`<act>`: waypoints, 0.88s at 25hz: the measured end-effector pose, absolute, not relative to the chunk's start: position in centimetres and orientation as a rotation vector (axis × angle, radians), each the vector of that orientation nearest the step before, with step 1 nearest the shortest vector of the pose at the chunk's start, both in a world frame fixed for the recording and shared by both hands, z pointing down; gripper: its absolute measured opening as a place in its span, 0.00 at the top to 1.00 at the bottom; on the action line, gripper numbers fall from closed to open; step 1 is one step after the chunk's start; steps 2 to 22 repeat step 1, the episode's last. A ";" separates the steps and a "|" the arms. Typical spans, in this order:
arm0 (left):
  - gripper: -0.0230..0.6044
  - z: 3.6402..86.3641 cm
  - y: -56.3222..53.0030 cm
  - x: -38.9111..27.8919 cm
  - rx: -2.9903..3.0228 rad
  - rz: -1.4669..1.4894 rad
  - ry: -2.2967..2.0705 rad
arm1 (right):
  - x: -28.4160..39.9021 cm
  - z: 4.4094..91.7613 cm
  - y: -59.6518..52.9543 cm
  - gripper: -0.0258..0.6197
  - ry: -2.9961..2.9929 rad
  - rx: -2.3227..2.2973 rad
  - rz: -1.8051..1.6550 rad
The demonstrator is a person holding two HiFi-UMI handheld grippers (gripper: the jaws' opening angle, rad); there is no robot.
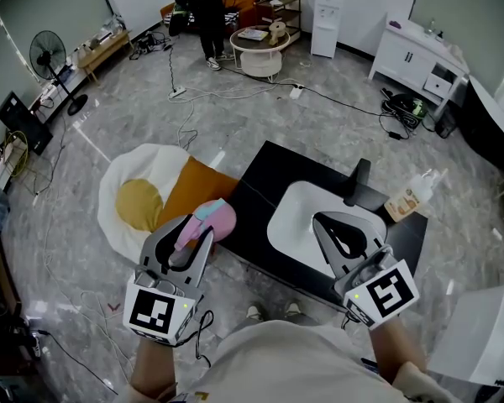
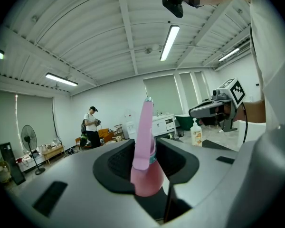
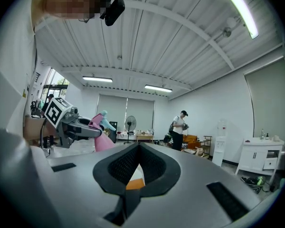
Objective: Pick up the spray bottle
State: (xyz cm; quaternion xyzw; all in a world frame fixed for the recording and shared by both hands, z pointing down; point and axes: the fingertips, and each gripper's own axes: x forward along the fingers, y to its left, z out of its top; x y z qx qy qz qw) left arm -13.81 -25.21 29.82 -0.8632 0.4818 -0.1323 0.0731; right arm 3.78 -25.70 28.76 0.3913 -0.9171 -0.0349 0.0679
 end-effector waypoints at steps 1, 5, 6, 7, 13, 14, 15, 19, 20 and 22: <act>0.72 29.7 -25.3 -13.6 -2.591 -0.395 1.448 | 4.1 28.8 -25.8 0.92 -2.757 1.178 -0.109; 0.72 29.7 -25.3 -13.6 -2.591 -0.395 1.448 | 4.1 28.8 -25.8 0.92 -2.757 1.178 -0.109; 0.72 29.7 -25.3 -13.6 -2.591 -0.395 1.448 | 4.1 28.8 -25.8 0.92 -2.757 1.178 -0.109; 0.72 29.7 -25.3 -13.6 -2.591 -0.395 1.448 | 4.1 28.8 -25.8 0.92 -2.757 1.178 -0.109; 0.72 29.7 -25.3 -13.6 -2.591 -0.395 1.448 | 4.1 28.8 -25.8 0.92 -2.757 1.178 -0.109; 0.72 29.7 -25.3 -13.6 -2.591 -0.395 1.448 | 4.1 28.8 -25.8 0.92 -2.757 1.178 -0.109; 0.72 29.7 -25.3 -13.6 -2.591 -0.395 1.448 | 4.1 28.8 -25.8 0.92 -2.757 1.178 -0.109; 0.72 29.7 -25.3 -13.6 -2.591 -0.395 1.448 | 4.1 28.8 -25.8 0.92 -2.757 1.178 -0.109; 0.72 29.7 -25.3 -13.6 -2.591 -0.395 1.448 | 4.1 28.8 -25.8 0.92 -2.757 1.178 -0.109; 0.72 29.7 -25.3 -13.6 -2.591 -0.395 1.448 | 4.1 28.8 -25.8 0.92 -2.757 1.178 -0.109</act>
